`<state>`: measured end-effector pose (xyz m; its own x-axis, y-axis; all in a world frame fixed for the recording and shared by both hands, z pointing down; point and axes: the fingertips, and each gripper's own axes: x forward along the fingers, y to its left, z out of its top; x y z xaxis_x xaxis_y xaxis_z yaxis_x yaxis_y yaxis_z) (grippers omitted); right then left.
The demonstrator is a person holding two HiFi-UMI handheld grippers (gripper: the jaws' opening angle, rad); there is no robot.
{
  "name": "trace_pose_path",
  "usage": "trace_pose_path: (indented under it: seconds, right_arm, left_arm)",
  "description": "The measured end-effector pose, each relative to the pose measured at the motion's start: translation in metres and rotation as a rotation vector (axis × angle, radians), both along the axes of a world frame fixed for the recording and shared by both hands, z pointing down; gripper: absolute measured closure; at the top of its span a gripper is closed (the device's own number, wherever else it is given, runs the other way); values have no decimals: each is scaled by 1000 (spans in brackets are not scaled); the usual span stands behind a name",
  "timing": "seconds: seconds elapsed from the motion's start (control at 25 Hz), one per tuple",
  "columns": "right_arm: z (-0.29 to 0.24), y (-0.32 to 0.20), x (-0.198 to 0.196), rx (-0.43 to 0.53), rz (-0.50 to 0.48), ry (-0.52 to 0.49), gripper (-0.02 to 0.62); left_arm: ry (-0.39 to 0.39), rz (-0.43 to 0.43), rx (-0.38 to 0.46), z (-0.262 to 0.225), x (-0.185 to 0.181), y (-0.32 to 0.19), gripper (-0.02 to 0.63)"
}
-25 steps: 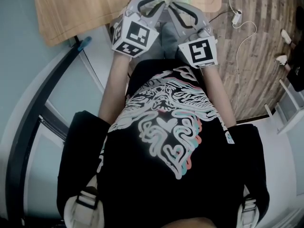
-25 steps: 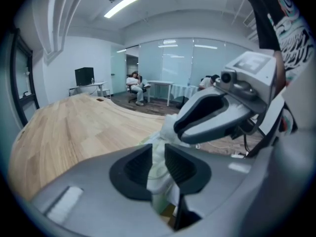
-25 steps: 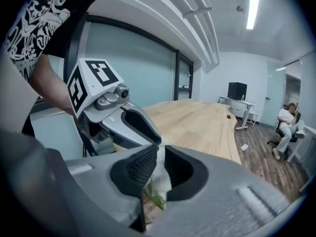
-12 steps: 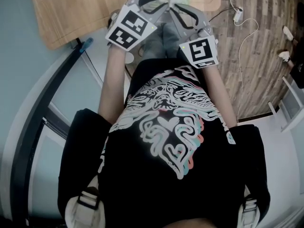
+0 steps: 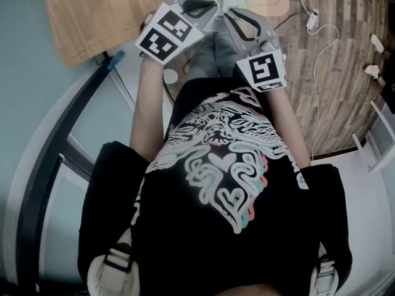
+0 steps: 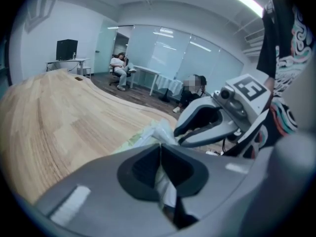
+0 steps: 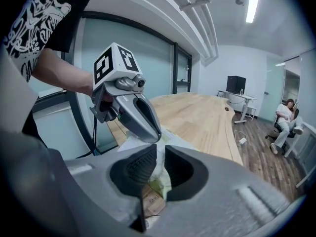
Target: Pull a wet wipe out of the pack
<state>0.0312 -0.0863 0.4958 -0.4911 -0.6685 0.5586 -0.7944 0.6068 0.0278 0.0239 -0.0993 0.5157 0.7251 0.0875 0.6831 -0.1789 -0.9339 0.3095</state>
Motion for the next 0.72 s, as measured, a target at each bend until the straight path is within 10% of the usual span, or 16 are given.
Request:
trace_pose_path:
  seconds: [0.72]
  right_arm:
    - [-16, -9, -37, 35, -109, 5, 543]
  left_arm:
    - [51, -147, 8, -12, -14, -15, 614]
